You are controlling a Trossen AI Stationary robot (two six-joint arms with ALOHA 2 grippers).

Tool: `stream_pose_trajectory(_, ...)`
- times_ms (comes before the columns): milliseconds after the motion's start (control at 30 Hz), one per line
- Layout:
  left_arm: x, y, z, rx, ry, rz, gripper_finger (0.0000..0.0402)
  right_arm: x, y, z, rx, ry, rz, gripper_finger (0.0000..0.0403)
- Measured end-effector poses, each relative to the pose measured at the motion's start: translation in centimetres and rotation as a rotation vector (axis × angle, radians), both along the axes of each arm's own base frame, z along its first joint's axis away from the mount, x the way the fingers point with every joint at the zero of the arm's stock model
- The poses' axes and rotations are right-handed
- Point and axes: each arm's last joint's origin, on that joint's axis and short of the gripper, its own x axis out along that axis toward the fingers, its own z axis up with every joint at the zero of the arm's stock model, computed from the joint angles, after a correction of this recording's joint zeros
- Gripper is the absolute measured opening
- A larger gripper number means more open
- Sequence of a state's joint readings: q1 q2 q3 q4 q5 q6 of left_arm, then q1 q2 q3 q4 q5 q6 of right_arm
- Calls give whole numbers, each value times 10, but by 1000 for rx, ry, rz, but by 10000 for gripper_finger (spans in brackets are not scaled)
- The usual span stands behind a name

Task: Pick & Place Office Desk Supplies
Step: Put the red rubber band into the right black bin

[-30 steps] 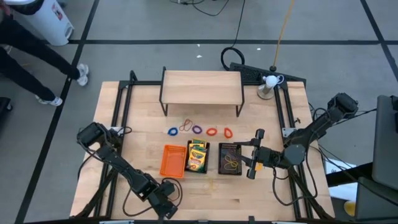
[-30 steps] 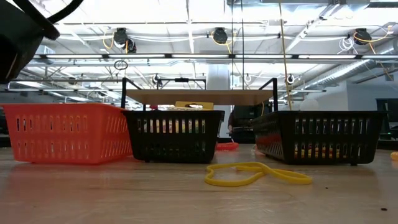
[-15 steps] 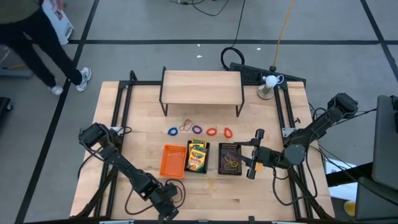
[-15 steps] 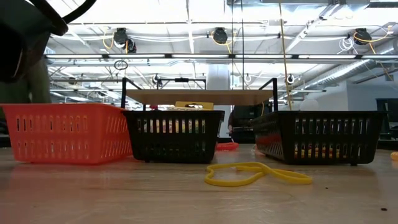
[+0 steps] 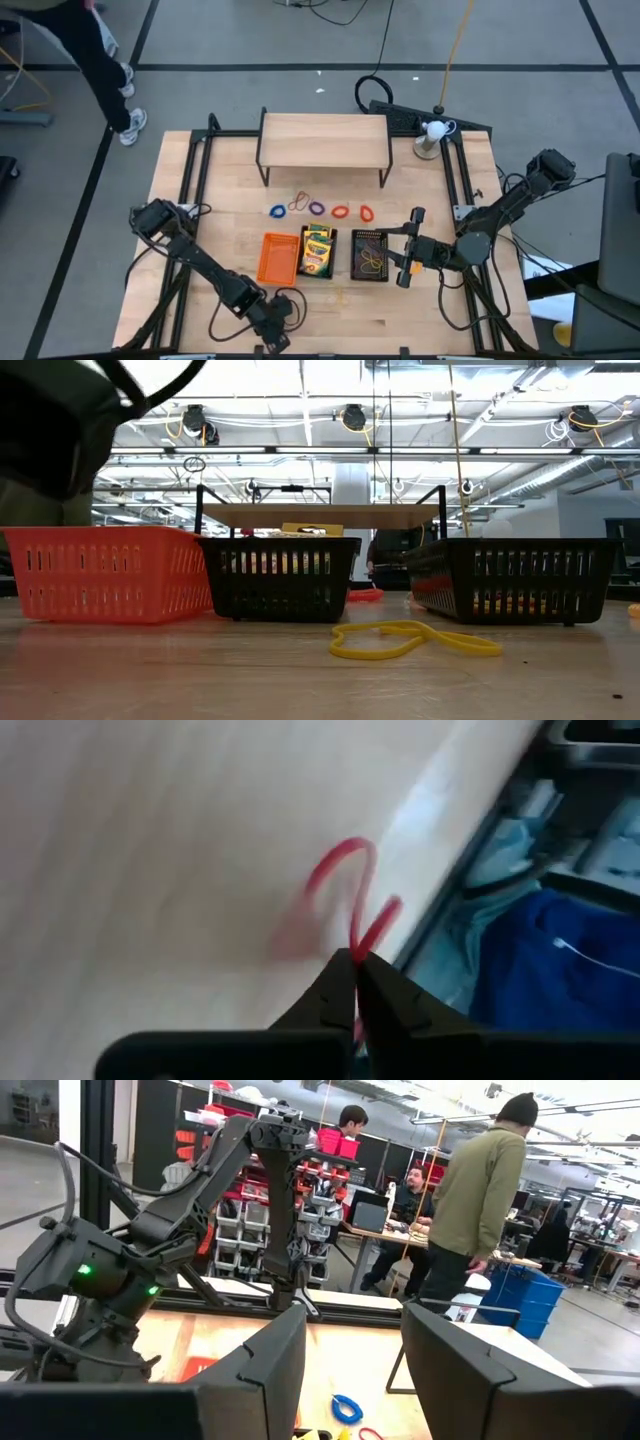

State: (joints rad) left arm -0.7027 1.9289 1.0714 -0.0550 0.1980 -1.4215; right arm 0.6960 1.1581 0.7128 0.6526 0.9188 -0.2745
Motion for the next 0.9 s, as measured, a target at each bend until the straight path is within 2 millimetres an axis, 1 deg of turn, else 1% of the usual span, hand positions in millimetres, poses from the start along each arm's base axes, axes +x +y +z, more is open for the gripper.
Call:
stream_pose_trajectory(100,10,2,6,-45,-87,-41,4,0,0,0,-1,0,0,155)
stream_pose_trajectory(200,18,12,16,-49,-168,-75,3,0,0,-1,-6,7,-1,155)
stream_pose_trajectory(300,26,26,32,-19,-262,-106,2,0,0,-1,-6,6,0,155)
stream_pose_trajectory(400,32,45,55,41,-397,-137,2,0,0,-1,-13,12,-1,155)
stream_pose_trajectory(467,36,58,72,115,-524,-156,2,0,0,-1,-20,13,-1,155)
stream_pose_trajectory(600,43,87,105,328,-779,-183,2,0,0,-1,-35,17,0,155)
stream_pose_trajectory(700,49,108,127,471,-960,-219,1,0,0,-1,-35,17,1,155)
stream_pose_trajectory(800,53,128,141,588,-1072,-242,2,0,0,-2,-39,24,1,155)
stream_pose_trajectory(900,58,147,147,676,-1121,-243,1,1,0,-6,-57,53,-1,155)
